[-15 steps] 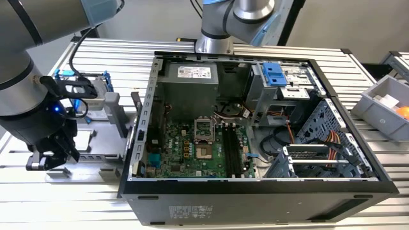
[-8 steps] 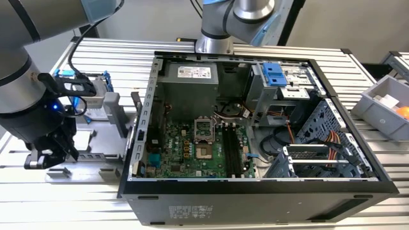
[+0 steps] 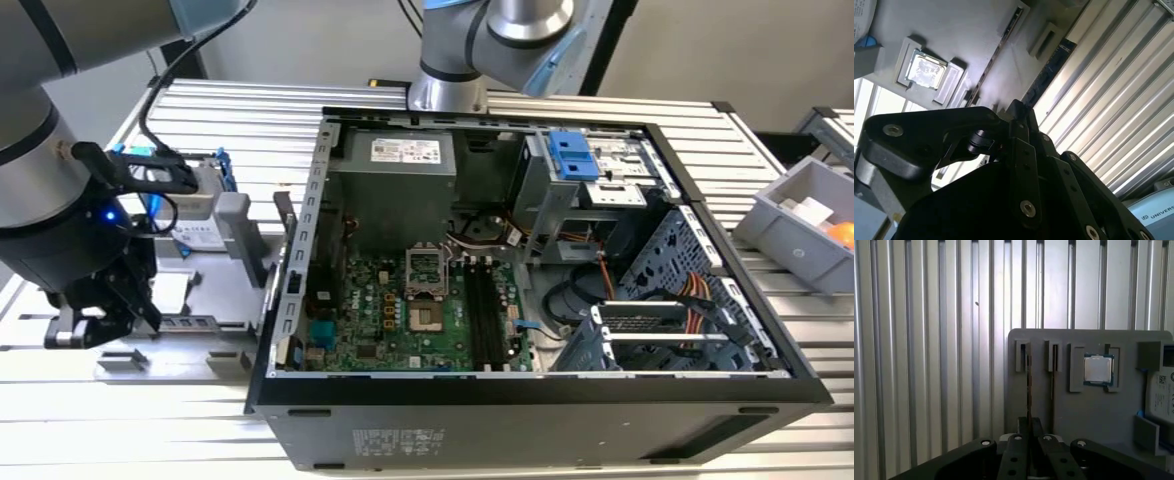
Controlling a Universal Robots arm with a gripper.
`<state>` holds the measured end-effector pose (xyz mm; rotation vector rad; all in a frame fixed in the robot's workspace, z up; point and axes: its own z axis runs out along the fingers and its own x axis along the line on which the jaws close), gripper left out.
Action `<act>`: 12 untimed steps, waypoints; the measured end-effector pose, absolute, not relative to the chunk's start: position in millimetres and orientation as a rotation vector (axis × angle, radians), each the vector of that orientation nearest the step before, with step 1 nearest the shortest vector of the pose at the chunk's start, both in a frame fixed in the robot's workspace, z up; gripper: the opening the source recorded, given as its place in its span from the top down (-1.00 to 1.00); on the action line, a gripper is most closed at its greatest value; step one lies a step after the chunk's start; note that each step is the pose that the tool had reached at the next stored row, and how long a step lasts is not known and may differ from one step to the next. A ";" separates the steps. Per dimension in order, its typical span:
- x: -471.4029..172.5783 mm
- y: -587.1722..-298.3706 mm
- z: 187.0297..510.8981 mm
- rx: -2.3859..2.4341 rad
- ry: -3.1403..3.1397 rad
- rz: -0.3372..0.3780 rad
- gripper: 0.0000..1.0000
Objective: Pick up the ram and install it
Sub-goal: 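Pick up the ram and move it above insertion slot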
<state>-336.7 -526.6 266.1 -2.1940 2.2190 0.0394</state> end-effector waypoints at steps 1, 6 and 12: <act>-336.7 -526.6 267.2 -2.194 2.219 0.039 1.00; -336.7 -526.6 273.2 -2.194 2.219 0.039 1.00; -336.7 -526.6 277.9 -2.193 2.219 0.039 1.00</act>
